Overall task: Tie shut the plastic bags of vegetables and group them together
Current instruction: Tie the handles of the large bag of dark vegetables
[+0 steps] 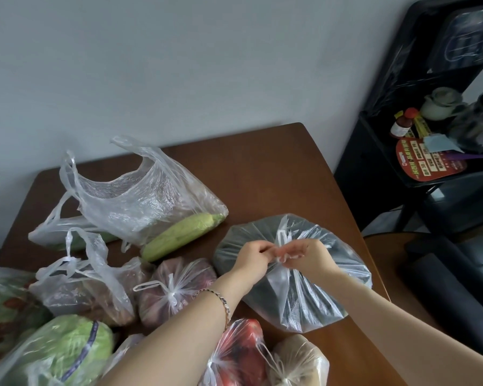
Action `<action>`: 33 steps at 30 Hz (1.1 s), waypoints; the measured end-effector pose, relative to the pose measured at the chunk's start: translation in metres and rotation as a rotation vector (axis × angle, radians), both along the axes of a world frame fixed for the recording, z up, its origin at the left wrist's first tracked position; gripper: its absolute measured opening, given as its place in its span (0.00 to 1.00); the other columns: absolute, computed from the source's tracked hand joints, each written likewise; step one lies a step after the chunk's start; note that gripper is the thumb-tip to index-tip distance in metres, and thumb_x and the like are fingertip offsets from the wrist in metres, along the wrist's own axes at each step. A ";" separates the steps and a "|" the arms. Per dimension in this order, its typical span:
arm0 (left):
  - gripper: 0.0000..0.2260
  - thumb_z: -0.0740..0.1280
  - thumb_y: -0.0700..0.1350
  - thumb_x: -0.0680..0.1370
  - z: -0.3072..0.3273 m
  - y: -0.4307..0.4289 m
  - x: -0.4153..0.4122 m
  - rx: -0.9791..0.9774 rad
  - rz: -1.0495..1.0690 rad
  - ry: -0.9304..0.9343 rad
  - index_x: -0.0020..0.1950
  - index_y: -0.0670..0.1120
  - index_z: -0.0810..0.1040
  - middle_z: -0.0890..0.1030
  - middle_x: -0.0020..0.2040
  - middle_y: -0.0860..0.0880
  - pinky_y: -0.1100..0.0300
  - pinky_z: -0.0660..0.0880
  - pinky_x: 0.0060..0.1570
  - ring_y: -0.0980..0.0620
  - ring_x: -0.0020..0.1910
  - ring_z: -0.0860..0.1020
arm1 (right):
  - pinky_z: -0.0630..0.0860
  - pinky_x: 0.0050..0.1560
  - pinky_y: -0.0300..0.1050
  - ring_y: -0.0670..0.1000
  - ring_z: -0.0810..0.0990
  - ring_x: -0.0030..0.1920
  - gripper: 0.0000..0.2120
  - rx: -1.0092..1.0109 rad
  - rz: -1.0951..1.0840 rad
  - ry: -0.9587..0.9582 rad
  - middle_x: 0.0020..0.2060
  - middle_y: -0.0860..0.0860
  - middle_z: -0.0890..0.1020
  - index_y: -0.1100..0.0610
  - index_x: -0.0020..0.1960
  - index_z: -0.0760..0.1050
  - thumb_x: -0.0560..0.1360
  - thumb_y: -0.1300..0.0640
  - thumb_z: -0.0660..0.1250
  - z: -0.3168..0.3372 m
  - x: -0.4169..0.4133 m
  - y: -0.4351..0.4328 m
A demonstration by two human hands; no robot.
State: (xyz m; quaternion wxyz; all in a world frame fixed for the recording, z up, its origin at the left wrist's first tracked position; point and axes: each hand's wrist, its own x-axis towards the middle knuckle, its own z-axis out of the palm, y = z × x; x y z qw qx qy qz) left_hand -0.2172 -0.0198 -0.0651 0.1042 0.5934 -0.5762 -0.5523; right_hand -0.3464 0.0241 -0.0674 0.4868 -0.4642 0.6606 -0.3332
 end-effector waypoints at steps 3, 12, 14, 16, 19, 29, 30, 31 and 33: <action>0.10 0.62 0.44 0.79 -0.001 -0.001 0.003 0.038 -0.004 -0.023 0.55 0.44 0.80 0.81 0.46 0.47 0.68 0.68 0.35 0.54 0.42 0.75 | 0.76 0.42 0.30 0.38 0.79 0.35 0.17 -0.113 -0.026 0.108 0.33 0.44 0.81 0.53 0.43 0.84 0.68 0.74 0.69 -0.006 0.006 0.007; 0.10 0.64 0.43 0.78 0.000 -0.007 -0.001 0.090 -0.040 -0.074 0.37 0.46 0.78 0.74 0.29 0.51 0.67 0.64 0.29 0.57 0.28 0.70 | 0.81 0.34 0.51 0.57 0.81 0.33 0.04 -0.448 0.376 0.692 0.37 0.54 0.81 0.59 0.41 0.82 0.67 0.61 0.70 -0.012 -0.007 0.005; 0.08 0.64 0.43 0.78 0.000 -0.007 -0.004 0.053 -0.039 -0.107 0.41 0.44 0.81 0.78 0.33 0.49 0.66 0.67 0.32 0.55 0.33 0.73 | 0.81 0.35 0.47 0.54 0.81 0.35 0.06 -0.511 0.455 0.830 0.37 0.52 0.80 0.56 0.39 0.82 0.63 0.58 0.76 -0.010 -0.009 0.003; 0.09 0.63 0.41 0.77 -0.002 -0.007 -0.006 -0.021 -0.035 -0.153 0.45 0.41 0.82 0.83 0.41 0.45 0.63 0.69 0.38 0.52 0.39 0.76 | 0.79 0.39 0.46 0.52 0.80 0.38 0.08 -0.530 0.497 0.968 0.37 0.49 0.80 0.52 0.37 0.82 0.60 0.54 0.79 -0.007 -0.009 0.004; 0.11 0.61 0.39 0.77 -0.008 -0.003 -0.006 -0.127 -0.046 -0.235 0.45 0.42 0.83 0.84 0.47 0.45 0.63 0.69 0.43 0.51 0.44 0.78 | 0.77 0.41 0.44 0.50 0.74 0.42 0.07 -0.491 0.476 1.028 0.37 0.46 0.78 0.48 0.34 0.81 0.60 0.50 0.78 -0.013 -0.006 0.014; 0.11 0.60 0.38 0.78 -0.017 -0.010 0.002 -0.185 -0.089 -0.371 0.46 0.41 0.82 0.82 0.48 0.45 0.59 0.72 0.48 0.46 0.50 0.79 | 0.76 0.52 0.48 0.49 0.70 0.50 0.02 -0.208 0.383 0.948 0.44 0.47 0.78 0.49 0.41 0.81 0.68 0.53 0.72 -0.009 0.005 0.030; 0.10 0.60 0.38 0.77 -0.014 -0.012 0.006 -0.210 -0.148 -0.380 0.44 0.42 0.81 0.81 0.47 0.45 0.57 0.72 0.49 0.46 0.49 0.78 | 0.72 0.60 0.50 0.49 0.69 0.55 0.07 -0.111 0.437 0.945 0.50 0.47 0.77 0.49 0.48 0.80 0.73 0.50 0.66 -0.003 0.004 0.025; 0.10 0.60 0.38 0.77 -0.008 -0.016 0.012 -0.249 -0.198 -0.390 0.43 0.44 0.80 0.79 0.47 0.46 0.55 0.73 0.51 0.46 0.48 0.77 | 0.67 0.64 0.49 0.50 0.69 0.58 0.11 -0.017 0.484 0.921 0.54 0.48 0.76 0.49 0.53 0.78 0.76 0.48 0.61 0.004 0.003 0.021; 0.09 0.60 0.38 0.77 0.009 -0.024 0.028 -0.330 -0.203 -0.389 0.48 0.44 0.80 0.77 0.50 0.48 0.54 0.73 0.54 0.48 0.50 0.77 | 0.69 0.62 0.48 0.51 0.74 0.57 0.14 0.088 0.541 0.902 0.54 0.49 0.78 0.50 0.54 0.76 0.76 0.45 0.57 0.020 0.004 0.010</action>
